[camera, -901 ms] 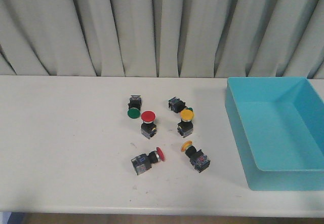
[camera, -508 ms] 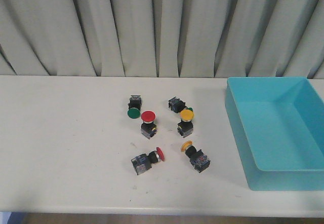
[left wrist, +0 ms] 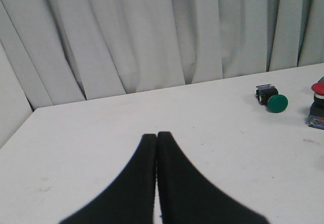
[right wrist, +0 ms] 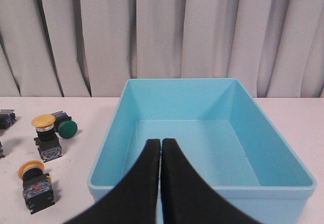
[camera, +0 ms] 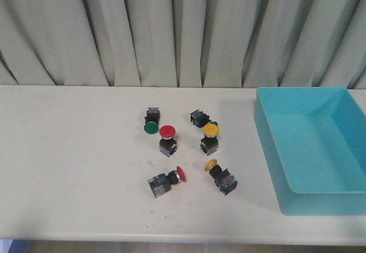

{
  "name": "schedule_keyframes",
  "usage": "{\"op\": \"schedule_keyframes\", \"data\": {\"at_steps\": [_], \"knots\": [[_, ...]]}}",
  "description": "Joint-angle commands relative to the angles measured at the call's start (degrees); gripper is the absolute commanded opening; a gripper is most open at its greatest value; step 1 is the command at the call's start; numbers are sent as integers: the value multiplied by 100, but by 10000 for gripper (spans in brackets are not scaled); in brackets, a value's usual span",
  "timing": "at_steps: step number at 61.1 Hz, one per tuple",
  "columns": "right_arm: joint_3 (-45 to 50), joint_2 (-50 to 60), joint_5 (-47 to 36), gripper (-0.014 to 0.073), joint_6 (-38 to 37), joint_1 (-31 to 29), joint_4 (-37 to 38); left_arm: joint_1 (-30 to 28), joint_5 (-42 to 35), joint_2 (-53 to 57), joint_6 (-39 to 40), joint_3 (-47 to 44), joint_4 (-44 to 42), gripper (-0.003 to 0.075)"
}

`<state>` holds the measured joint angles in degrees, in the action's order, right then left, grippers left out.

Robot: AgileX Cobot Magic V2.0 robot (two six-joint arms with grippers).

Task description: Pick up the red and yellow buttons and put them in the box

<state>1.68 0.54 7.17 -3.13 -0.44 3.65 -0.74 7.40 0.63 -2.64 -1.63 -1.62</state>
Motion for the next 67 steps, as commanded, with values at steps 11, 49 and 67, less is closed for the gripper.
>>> {"op": "schedule_keyframes", "data": {"at_steps": [11,49,67], "knots": [[-87,32,-3041,-4,72,5,138,15,-1664,81,512,37,49,-6],[-6518,-5348,219,-4,1315,188,-1183,408,197,-5219,714,6147,44,-6],[-6437,-6128,593,0,1292,465,-1466,421,212,-6387,715,6167,44,-6]]}}
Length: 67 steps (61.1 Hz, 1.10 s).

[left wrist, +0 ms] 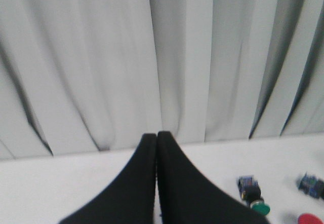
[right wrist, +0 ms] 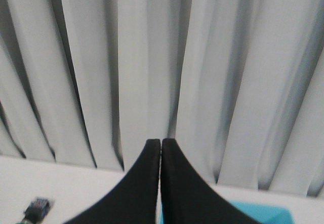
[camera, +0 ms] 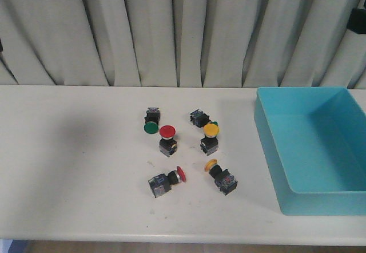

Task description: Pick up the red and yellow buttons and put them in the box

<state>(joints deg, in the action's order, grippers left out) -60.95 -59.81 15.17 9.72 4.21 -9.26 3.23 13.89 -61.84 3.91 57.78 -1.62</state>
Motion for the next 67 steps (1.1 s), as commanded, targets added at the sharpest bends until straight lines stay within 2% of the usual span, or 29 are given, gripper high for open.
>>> {"op": "schedule_keyframes", "data": {"at_steps": [1,11,12,19,27,35,41,48,61,67], "knots": [[-173,-138,-179,0,7,0,-198,24,-456,-180,60,225,44,-6],[-173,-466,-55,30,118,0,-135,24,-518,-573,60,247,44,-5],[-173,-571,-104,83,357,0,-5,24,-700,-673,65,246,162,6],[-173,-624,-129,203,511,0,19,24,-1042,-748,60,246,529,59],[-173,-624,-136,406,554,0,33,136,-1187,-879,-33,324,430,204],[-173,-624,-122,549,566,0,77,340,-926,-1093,-137,592,392,426],[-173,-624,20,584,566,0,66,606,-660,-1365,-137,867,418,572],[-173,-624,189,583,566,0,88,995,-215,-1862,-137,1331,508,652],[-173,-918,555,583,566,0,105,1712,919,-3036,-137,2534,738,634],[-173,-1141,778,583,500,0,99,1918,1214,-3584,-150,2929,792,617]]}}
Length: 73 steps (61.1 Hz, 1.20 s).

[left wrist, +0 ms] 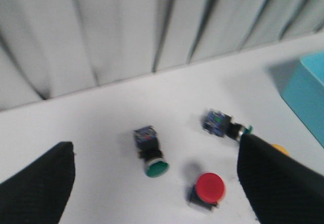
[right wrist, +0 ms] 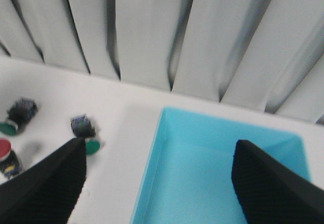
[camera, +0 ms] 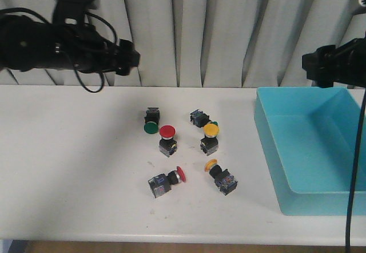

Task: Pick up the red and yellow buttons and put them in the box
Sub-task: 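Lower the left gripper onto the red-capped button and close it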

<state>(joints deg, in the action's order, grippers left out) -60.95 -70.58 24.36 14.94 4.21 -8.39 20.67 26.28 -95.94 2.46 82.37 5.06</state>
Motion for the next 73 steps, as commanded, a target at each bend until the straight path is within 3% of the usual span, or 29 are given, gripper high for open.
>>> {"op": "schedule_keyframes", "data": {"at_steps": [1,10,31,73], "knots": [[-173,-95,-115,583,-22,0,12,220,20,-250,-12,553,125,613],[-173,-418,15,583,-22,0,-94,506,264,-978,-336,1050,125,584],[-173,-972,-80,583,-22,0,-244,729,494,-2068,-126,1581,335,575],[-173,-1099,-174,583,8,0,-277,717,657,-2938,-94,1988,363,575]]}}
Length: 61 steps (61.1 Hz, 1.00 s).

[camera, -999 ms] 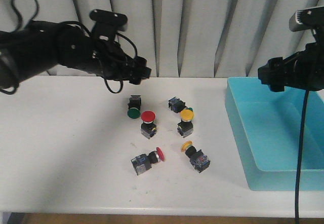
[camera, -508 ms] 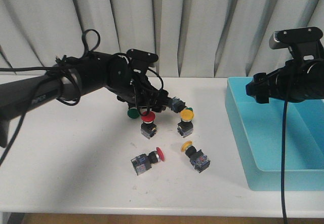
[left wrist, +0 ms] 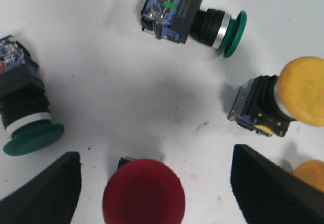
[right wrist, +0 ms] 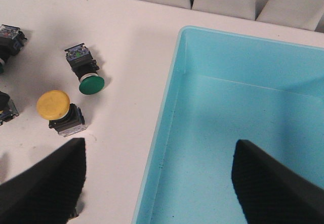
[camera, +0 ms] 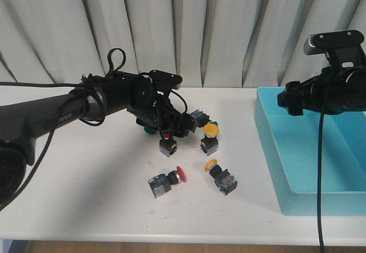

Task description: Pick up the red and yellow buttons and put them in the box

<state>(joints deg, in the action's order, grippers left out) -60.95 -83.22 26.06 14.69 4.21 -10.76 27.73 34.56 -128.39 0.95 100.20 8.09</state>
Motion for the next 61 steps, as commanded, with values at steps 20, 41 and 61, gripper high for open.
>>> {"op": "schedule_keyframes", "data": {"at_steps": [20,41,61], "knots": [[-173,165,-343,583,32,0,-45,11,-145,242,807,205,-510,575],[-173,165,-350,583,32,0,-51,11,-8,242,807,205,-476,537],[-173,165,-298,583,32,6,-50,11,55,242,807,205,-425,219]]}}
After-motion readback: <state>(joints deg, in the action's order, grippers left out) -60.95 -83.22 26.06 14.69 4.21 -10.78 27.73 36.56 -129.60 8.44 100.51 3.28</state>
